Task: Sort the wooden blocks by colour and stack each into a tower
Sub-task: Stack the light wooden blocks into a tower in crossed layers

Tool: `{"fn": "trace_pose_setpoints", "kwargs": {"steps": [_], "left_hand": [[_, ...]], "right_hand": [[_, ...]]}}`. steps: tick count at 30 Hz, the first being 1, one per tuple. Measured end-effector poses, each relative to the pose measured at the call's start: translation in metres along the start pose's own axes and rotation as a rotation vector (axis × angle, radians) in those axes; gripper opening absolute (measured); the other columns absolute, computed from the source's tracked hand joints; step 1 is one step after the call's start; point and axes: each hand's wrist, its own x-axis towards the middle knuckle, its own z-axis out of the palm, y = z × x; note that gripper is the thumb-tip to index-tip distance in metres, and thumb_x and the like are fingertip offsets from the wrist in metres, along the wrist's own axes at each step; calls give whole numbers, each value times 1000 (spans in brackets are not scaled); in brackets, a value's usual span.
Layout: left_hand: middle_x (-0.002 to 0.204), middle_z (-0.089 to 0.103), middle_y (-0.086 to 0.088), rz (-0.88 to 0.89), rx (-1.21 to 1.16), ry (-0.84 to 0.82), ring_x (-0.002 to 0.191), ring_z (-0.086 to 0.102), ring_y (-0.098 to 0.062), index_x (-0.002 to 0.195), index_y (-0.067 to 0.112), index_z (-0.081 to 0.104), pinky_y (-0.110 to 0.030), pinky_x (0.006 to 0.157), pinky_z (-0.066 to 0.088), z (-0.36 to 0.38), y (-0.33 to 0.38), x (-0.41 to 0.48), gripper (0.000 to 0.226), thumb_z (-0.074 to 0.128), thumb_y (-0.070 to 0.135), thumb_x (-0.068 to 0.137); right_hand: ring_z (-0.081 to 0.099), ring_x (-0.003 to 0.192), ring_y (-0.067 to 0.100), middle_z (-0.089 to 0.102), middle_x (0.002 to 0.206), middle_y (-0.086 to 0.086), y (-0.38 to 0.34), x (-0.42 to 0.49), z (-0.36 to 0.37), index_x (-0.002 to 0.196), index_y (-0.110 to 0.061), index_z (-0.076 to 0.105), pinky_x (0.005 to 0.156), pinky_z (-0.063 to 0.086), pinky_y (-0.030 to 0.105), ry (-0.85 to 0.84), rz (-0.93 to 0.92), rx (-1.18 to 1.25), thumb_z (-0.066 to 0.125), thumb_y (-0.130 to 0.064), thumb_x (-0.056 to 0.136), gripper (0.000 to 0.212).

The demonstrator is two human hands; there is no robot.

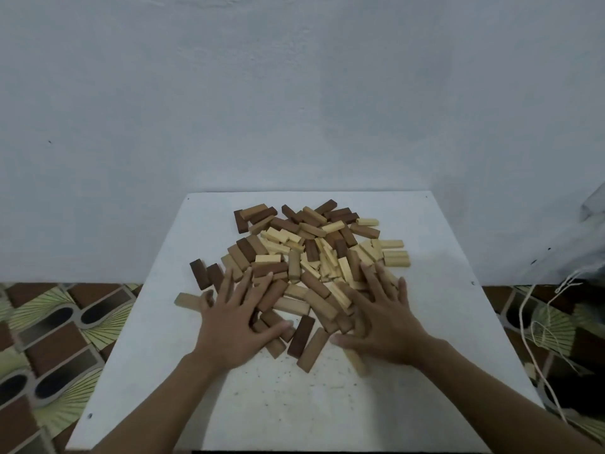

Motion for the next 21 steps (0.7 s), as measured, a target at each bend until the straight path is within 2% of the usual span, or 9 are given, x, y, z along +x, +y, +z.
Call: {"fn": "trace_pose_setpoints", "kwargs": {"steps": [1, 3, 5, 7, 9, 14, 17, 19, 21], "left_hand": [[168, -5, 17, -7, 17, 21, 156, -16, -17, 152, 64, -3, -56, 121, 5, 3, 3, 0, 90, 20, 102, 73], [168, -9, 18, -39, -2, 43, 156, -15, -16, 152, 65, -1, -56, 121, 6, 5, 6, 1, 90, 22, 102, 73], [169, -3, 17, -64, -36, 63, 157, -12, -17, 153, 63, 3, -59, 119, 11, 9, 8, 3, 88, 20, 100, 75], [170, 11, 13, -79, -39, 96, 158, -4, -19, 155, 59, 8, -61, 116, 18, 13, 10, 6, 84, 14, 95, 80], [169, 18, 10, -88, -44, 109, 157, 1, -22, 156, 55, 13, -62, 115, 20, 15, 12, 11, 81, 9, 90, 84], [169, 14, 5, -91, -6, 128, 154, 10, -28, 156, 52, 15, -62, 111, 27, 13, 6, 35, 74, 9, 84, 90], [168, 11, 4, -61, -133, 129, 155, 9, -24, 156, 51, 14, -64, 114, 25, 10, 5, 40, 70, 17, 79, 91], [166, 15, 5, -64, -250, 182, 154, 14, -19, 153, 49, 27, -59, 116, 20, 2, -1, 35, 67, 23, 76, 91], [164, 22, 7, -75, -248, 272, 152, 21, -18, 146, 49, 41, -54, 115, 18, -9, -15, 28, 65, 28, 78, 89]], "right_hand": [[-44, 141, 25, -39, 158, 0, -2, 0, 6, 151, -57, -6, 115, -19, 63, 21, -4, -38, 29, -100, 68, 100], [-35, 146, 29, -27, 163, 4, -8, 3, 12, 154, -53, 4, 115, -14, 66, 98, 14, -51, 25, -100, 68, 100], [-11, 153, 36, -3, 167, 10, -13, 6, 17, 153, -46, 23, 116, 3, 69, 159, 25, -46, 21, -98, 70, 98], [14, 150, 39, 19, 162, 13, -14, 10, 17, 147, -40, 39, 112, 24, 67, 201, 25, -67, 28, -93, 75, 90], [26, 145, 36, 28, 156, 12, -14, 14, 14, 140, -38, 45, 107, 34, 61, 228, 34, -98, 33, -90, 78, 81], [20, 146, 27, 21, 154, 2, -17, 26, 8, 138, -41, 40, 111, 29, 56, 268, 65, -29, 25, -82, 88, 66], [17, 147, 22, 25, 151, -2, -19, 29, 4, 136, -37, 43, 111, 29, 54, 372, 62, 37, 28, -74, 92, 59], [16, 149, 22, 30, 153, -1, -20, 26, 0, 134, -37, 47, 112, 26, 53, 426, 6, 22, 34, -75, 91, 59], [8, 152, 21, 29, 157, -1, -24, 23, -4, 136, -40, 46, 115, 22, 57, 392, -113, 5, 39, -77, 89, 60]]}}
